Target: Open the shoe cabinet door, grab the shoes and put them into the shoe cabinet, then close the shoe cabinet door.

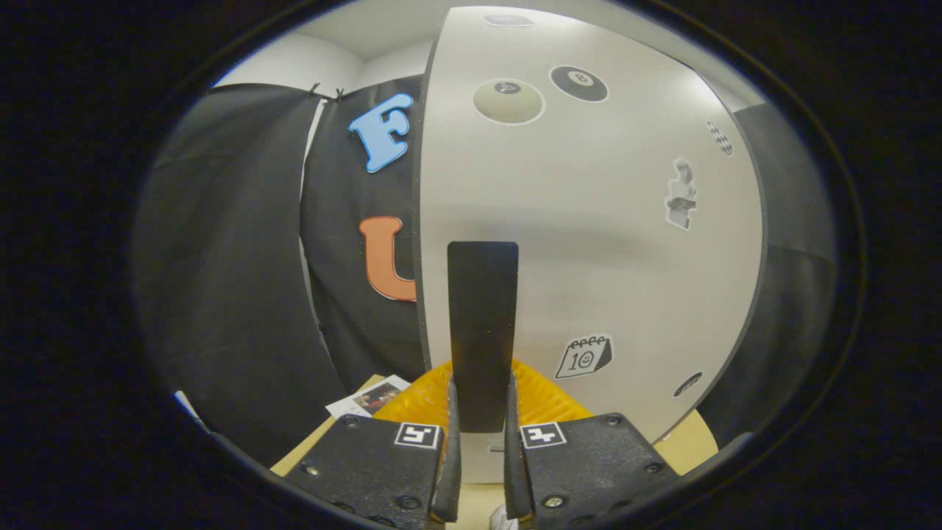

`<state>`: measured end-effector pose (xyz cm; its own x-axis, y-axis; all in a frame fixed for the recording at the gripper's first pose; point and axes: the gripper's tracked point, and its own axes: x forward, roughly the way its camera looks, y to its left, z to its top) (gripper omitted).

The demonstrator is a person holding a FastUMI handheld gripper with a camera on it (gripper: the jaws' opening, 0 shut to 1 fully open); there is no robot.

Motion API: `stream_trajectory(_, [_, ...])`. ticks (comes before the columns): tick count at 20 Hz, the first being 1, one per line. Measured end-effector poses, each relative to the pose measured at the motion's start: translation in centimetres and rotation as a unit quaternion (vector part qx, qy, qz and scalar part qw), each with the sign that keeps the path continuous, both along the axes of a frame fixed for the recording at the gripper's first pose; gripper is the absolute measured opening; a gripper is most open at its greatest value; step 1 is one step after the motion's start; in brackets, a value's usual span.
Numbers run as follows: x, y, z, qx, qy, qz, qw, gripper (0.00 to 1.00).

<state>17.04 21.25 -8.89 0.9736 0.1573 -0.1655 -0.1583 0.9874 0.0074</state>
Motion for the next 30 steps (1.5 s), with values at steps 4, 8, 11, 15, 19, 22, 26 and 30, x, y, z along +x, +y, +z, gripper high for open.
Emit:
stream_trajectory(4, [-1.6, -0.7, -0.1, 0.005, -0.002, 0.02, 1.0, 0.25])
stream_trajectory(8, [-3.8, -1.9, -0.1, 0.007, -0.006, 0.042, 0.999, 0.24])
stream_trajectory(11, [-5.8, -2.8, -0.2, 0.016, -0.008, 0.058, 0.998, 0.24])
stream_trajectory(15, [-7.8, -4.9, -0.3, 0.019, -0.008, 0.082, 0.996, 0.24])
stream_trajectory(19, [-9.9, -7.5, -0.4, 0.015, -0.008, 0.097, 0.995, 0.23])
stream_trajectory(22, [-11.3, -9.5, -0.4, 0.016, -0.009, 0.096, 0.995, 0.23])
stream_trajectory(26, [-12.0, -11.8, -0.5, 0.02, -0.005, 0.094, 0.995, 0.18])
stream_trajectory(30, [-12.7, -14.0, -0.3, 0.015, -0.013, 0.072, 0.997, 0.13])
